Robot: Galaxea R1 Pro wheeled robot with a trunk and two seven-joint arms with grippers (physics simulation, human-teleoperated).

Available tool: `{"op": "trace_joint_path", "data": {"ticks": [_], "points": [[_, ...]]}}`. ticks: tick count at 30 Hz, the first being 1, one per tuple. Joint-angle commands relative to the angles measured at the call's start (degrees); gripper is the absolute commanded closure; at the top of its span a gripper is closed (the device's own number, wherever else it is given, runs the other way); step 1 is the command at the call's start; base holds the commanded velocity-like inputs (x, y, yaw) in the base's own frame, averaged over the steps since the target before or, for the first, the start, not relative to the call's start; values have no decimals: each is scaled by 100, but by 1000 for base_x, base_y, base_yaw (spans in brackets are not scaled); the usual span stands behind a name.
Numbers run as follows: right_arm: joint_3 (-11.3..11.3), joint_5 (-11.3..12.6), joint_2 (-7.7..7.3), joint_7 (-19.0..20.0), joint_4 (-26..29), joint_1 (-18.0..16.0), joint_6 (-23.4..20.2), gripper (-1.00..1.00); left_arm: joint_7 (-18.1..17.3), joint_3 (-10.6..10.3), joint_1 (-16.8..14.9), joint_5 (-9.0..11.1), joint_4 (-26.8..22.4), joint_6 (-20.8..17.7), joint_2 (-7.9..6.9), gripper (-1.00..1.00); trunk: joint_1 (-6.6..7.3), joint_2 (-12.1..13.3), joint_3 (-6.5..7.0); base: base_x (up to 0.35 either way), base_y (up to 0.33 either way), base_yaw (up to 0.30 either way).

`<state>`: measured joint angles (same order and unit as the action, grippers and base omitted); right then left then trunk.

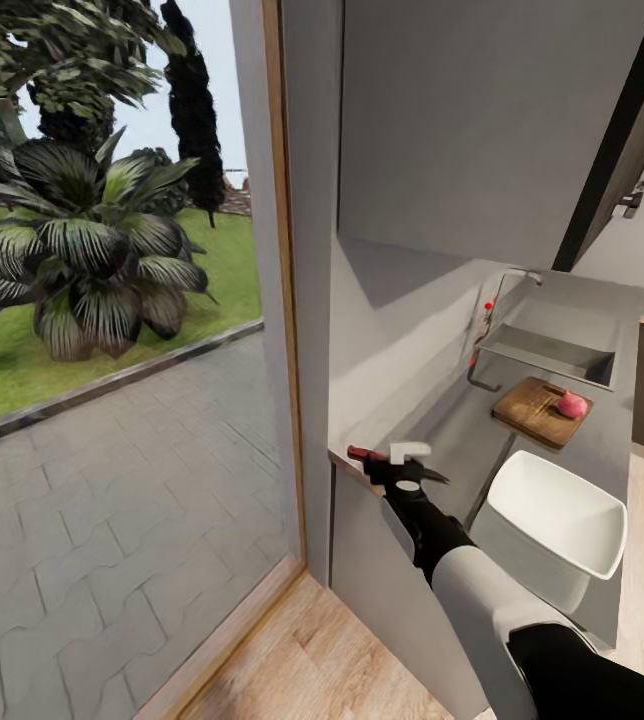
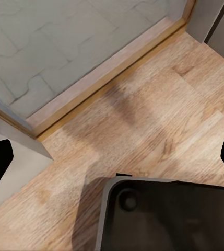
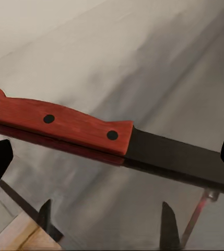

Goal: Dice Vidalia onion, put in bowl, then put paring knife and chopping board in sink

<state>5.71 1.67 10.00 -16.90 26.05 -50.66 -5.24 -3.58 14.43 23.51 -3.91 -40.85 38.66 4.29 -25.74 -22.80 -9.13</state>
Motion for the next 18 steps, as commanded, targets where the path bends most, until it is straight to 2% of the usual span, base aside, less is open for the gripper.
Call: {"op": "trace_joint_path", "data": {"ticks": [1, 5, 18], "points": [[30, 117, 0, -42, -52, -5, 28, -100, -37, 40, 0, -40, -10, 8, 10, -100, -4, -12, -11, 0, 0, 0], [29, 509, 0, -42, -274, -5, 335, -100, -37, 34, -1, -40, -10, 7, 10, -100, -4, -12, -11, 0, 0, 0], [22, 571, 0, -42, -346, -5, 385, -100, -37, 33, -2, -40, -10, 3, 10, -100, -4, -12, -11, 0, 0, 0]]}}
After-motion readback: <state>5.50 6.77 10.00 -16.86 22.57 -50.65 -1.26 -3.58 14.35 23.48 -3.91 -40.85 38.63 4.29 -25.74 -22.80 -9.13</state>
